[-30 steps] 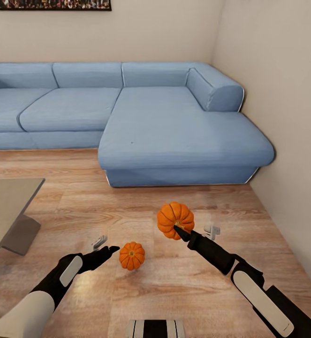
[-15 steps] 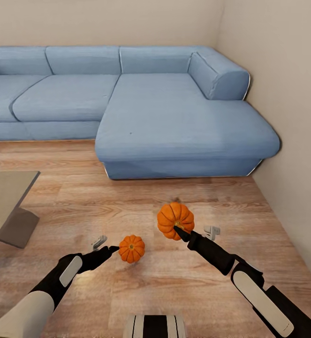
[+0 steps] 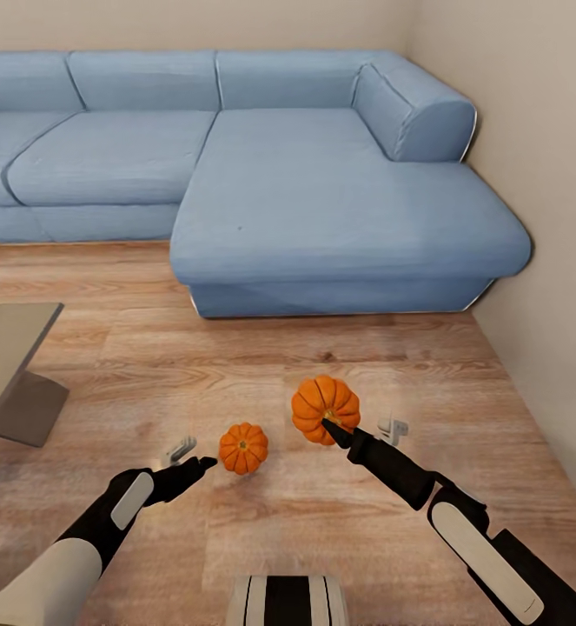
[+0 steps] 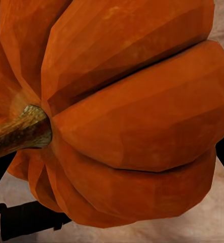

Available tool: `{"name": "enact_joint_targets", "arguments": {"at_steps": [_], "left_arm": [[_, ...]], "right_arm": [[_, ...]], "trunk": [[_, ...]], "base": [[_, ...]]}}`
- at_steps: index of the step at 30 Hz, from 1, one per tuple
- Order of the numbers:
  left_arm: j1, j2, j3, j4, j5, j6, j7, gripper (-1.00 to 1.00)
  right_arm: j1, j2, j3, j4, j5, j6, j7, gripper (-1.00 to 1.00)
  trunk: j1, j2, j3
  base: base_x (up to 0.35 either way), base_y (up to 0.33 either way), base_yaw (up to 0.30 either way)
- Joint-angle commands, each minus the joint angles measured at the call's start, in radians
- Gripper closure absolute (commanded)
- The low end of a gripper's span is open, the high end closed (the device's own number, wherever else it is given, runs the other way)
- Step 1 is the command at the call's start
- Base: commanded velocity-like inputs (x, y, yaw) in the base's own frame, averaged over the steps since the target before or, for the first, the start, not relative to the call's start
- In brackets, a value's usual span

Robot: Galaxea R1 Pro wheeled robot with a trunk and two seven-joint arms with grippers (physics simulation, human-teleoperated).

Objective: Place each of the two pumpkins and all three candles from the living room inside a cabinet in the living room (use any cabinet), then make sure every cabinet is closed, and position the cauldron so it is next to a table in the living room.

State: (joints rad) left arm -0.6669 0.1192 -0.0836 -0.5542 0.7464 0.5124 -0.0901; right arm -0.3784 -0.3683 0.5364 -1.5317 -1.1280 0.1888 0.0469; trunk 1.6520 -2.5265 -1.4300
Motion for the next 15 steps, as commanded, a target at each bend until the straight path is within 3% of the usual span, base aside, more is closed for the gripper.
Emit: {"name": "enact_joint_targets", "arguments": {"at_steps": [1,10,15], "left_arm": [[0.0,0.001,-0.004,-0.001,0.002,0.002,0.002,-1.0],[0.0,-0.003,-0.004,-0.003,0.003,0.0,0.006,-1.0],[0.0,-0.002,-0.004,-0.003,0.002,0.0,0.006,-1.0]], "right_arm": [[-0.001,-0.001,0.001,-0.001,-0.009,0.002,0.0,1.0],[-0.002,0.0,0.0,-0.001,-0.009,0.001,0.0,1.0],[-0.002,0.0,0.001,0.0,-0.009,0.001,0.0,1.0]], "trunk": [[0.0,-0.001,-0.005],[0.001,-0.001,-0.012],[0.001,-0.001,-0.012]], "base": [[0.0,0.0,0.0],[0.008,0.0,0.0],[0.173,-0.046,0.0]]}}
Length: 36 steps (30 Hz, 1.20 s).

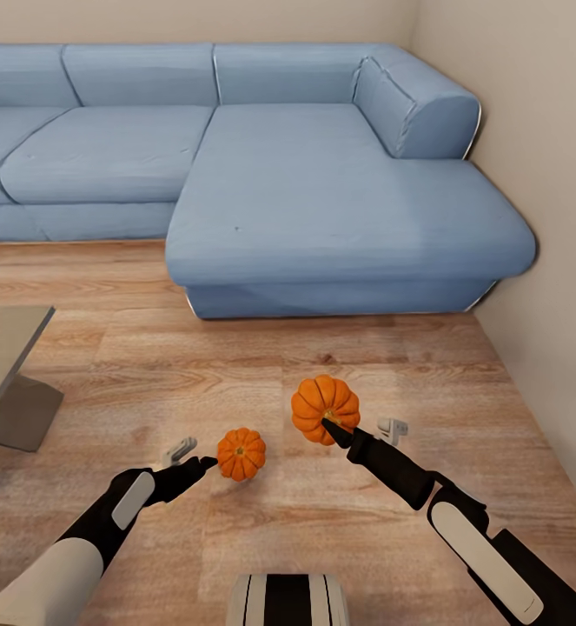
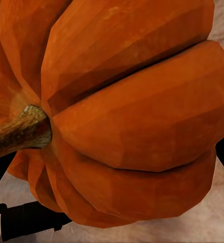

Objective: Place each of the two pumpkins and all three candles from the living room inside a cabinet in the living room (use any cabinet), then make sure every cabinet is closed, and position the cauldron so it is next to a table in the living room.

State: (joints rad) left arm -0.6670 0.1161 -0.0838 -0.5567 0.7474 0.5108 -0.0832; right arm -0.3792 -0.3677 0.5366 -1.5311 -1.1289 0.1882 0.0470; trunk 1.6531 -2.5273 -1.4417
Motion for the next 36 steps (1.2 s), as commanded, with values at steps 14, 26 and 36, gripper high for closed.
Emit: {"name": "enact_joint_targets", "arguments": {"at_steps": [14,26,36], "left_arm": [[0.0,0.006,-0.005,0.0,0.001,0.002,-0.001,-1.0],[0.0,0.01,-0.004,0.0,0.001,0.002,-0.001,-1.0],[0.0,0.011,0.003,0.0,0.001,0.002,-0.001,-1.0]], "right_arm": [[0.0,0.0,0.0,0.0,-0.008,0.002,-0.001,1.0],[-0.001,0.0,0.0,0.0,-0.008,0.002,-0.001,1.0],[0.0,0.0,0.0,0.0,-0.008,0.002,-0.001,1.0]], "trunk": [[0.0,0.0,-0.001],[0.0,0.0,-0.001],[0.0,0.0,-0.001]], "base": [[0.084,-0.047,0.0],[0.065,-0.045,0.0],[0.068,-0.06,0.0]]}}
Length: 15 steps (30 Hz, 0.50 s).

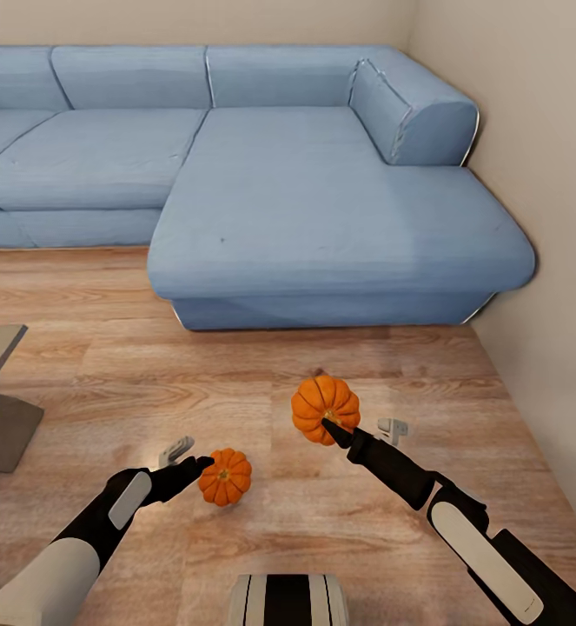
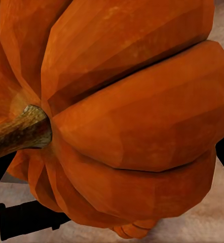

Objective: Place each of the two pumpkins and all three candles from the living room inside a cabinet in the living room (use any cabinet), then make sure every cabinet is closed, and position the cauldron so it is next to a table in the living room.

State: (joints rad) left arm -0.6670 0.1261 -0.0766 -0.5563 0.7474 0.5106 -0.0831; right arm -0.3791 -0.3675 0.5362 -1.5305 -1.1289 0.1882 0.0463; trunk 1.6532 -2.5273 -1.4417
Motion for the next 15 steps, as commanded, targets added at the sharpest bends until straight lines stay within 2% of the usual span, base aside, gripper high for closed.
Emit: {"name": "enact_joint_targets", "arguments": {"at_steps": [1,8,15], "left_arm": [[0.0,0.001,-0.004,-0.001,0.001,0.002,-0.001,-1.0],[0.0,0.001,-0.003,-0.001,0.001,0.002,-0.001,-1.0],[0.0,0.0,-0.003,-0.001,0.0,0.0,0.001,-1.0]], "right_arm": [[0.0,-0.001,0.001,0.0,-0.008,0.002,0.0,1.0],[0.0,-0.001,0.001,0.0,-0.008,0.002,0.0,1.0],[0.0,-0.004,0.005,-0.013,-0.008,0.001,0.013,1.0]], "trunk": [[0.0,0.0,-0.001],[0.0,0.0,-0.001],[0.003,-0.002,-0.028]], "base": [[0.007,-0.006,0.0],[0.001,-0.001,0.0],[0.0,0.0,0.0]]}}
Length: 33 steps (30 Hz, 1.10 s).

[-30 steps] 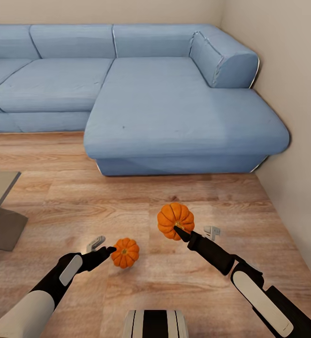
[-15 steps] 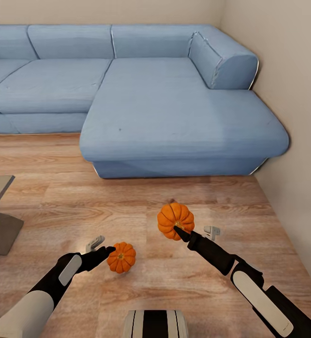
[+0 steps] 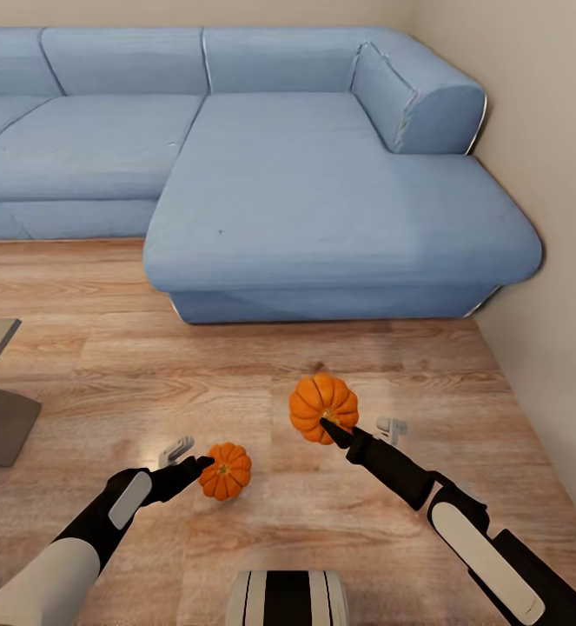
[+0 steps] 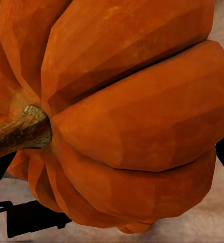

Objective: Place each of the two pumpkins and all three candles from the living room inside a cabinet in the living room (use any cabinet), then make sure every cabinet is closed, and position the cauldron so it is next to a table in the living room.

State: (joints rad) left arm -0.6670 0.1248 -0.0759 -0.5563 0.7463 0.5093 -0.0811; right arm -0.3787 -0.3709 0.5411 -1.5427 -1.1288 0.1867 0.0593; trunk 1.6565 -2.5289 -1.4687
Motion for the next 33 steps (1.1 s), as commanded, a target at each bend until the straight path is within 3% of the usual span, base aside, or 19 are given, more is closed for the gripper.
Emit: {"name": "enact_joint_targets", "arguments": {"at_steps": [1,5,9,14,28,33], "left_arm": [[0.0,0.001,-0.004,-0.001,0.001,0.002,-0.001,-1.0],[0.0,-0.001,-0.004,-0.001,0.001,-0.001,0.0,-1.0],[0.0,-0.004,-0.006,0.008,-0.001,-0.042,0.0,-1.0],[0.0,-0.008,-0.007,0.011,-0.009,-0.051,0.0,-1.0],[0.0,-0.011,-0.018,0.006,-0.013,-0.052,-0.003,-1.0],[0.0,-0.011,-0.046,0.005,-0.019,-0.052,-0.005,-1.0]], "right_arm": [[-0.001,-0.001,0.001,-0.002,-0.008,0.002,0.008,1.0],[-0.001,-0.004,0.003,-0.005,-0.012,0.023,0.135,1.0],[-0.001,-0.005,-0.005,-0.005,-0.01,0.111,0.246,1.0],[-0.001,-0.005,-0.005,-0.005,-0.009,0.122,0.258,1.0],[-0.001,-0.001,-0.005,-0.003,-0.008,0.123,0.251,1.0],[-0.001,0.001,-0.006,-0.002,-0.008,0.123,0.251,1.0]], "trunk": [[0.0,-0.001,-0.005],[0.002,-0.001,-0.02],[0.004,-0.002,-0.036],[0.006,-0.004,-0.055],[0.006,-0.004,-0.055],[0.006,-0.004,-0.055]], "base": [[0.0,0.0,0.0],[0.0,0.0,0.0],[0.0,0.0,0.0],[0.0,0.0,0.0],[0.0,0.0,0.0],[0.0,0.0,0.0]]}}
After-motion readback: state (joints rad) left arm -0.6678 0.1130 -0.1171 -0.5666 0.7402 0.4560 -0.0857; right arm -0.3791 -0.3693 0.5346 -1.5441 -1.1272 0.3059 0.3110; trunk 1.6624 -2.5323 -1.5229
